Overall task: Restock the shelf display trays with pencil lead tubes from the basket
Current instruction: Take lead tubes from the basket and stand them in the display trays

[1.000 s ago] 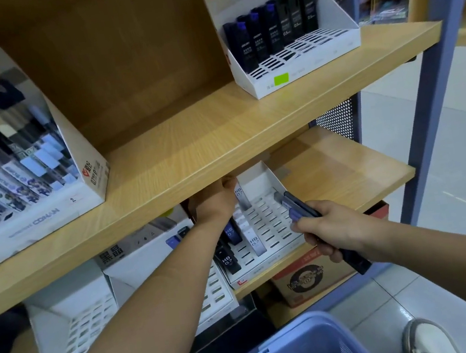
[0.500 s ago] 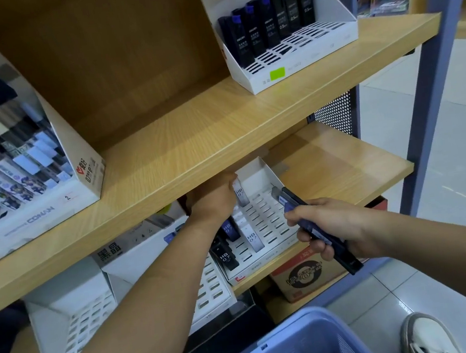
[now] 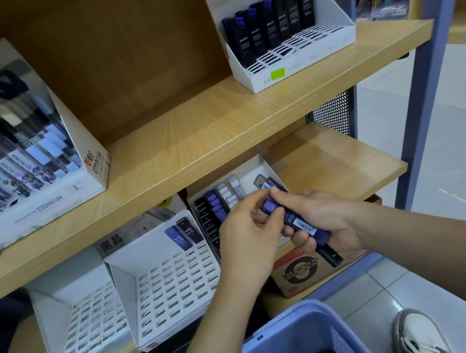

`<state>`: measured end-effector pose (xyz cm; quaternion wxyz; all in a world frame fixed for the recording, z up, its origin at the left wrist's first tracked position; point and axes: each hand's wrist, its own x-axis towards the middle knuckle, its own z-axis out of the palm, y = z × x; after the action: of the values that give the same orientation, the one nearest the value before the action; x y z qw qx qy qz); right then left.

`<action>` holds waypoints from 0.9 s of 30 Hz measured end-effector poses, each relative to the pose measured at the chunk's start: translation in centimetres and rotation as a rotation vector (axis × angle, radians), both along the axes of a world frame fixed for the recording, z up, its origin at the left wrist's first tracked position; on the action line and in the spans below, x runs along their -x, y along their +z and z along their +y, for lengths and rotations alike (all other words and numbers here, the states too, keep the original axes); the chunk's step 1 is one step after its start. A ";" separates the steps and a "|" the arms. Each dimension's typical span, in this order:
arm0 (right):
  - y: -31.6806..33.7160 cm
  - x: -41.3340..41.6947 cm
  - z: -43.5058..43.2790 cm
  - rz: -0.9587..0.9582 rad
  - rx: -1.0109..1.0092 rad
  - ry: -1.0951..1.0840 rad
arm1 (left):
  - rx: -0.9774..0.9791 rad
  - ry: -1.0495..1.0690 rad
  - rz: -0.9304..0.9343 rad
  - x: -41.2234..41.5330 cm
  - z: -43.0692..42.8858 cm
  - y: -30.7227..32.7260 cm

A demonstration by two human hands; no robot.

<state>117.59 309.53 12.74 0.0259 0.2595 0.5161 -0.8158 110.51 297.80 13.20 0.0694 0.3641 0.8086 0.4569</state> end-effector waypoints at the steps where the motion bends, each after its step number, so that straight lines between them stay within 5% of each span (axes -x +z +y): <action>1: 0.1 -0.1 -0.1 0.000 -0.010 0.006 | -0.070 0.027 -0.151 0.0 -0.2 -0.1; 4: 0.3 -0.4 0.3 -0.010 -0.064 0.041 | -0.229 0.112 -0.443 0.5 -1.2 0.0; 10: 0.7 -0.6 1.4 0.038 -0.071 0.068 | -0.352 0.180 -0.546 1.2 -3.4 0.5; 20: 0.6 -0.5 1.3 0.031 -0.037 0.018 | -0.173 0.076 -0.268 0.2 -4.8 0.9; 27: 1.0 -0.8 1.3 0.051 -0.096 0.056 | -0.138 0.084 -0.386 2.0 -4.4 1.1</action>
<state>118.43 310.87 13.72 0.0231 0.2250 0.5620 -0.7956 108.52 293.35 14.28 0.1789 0.2395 0.7615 0.5751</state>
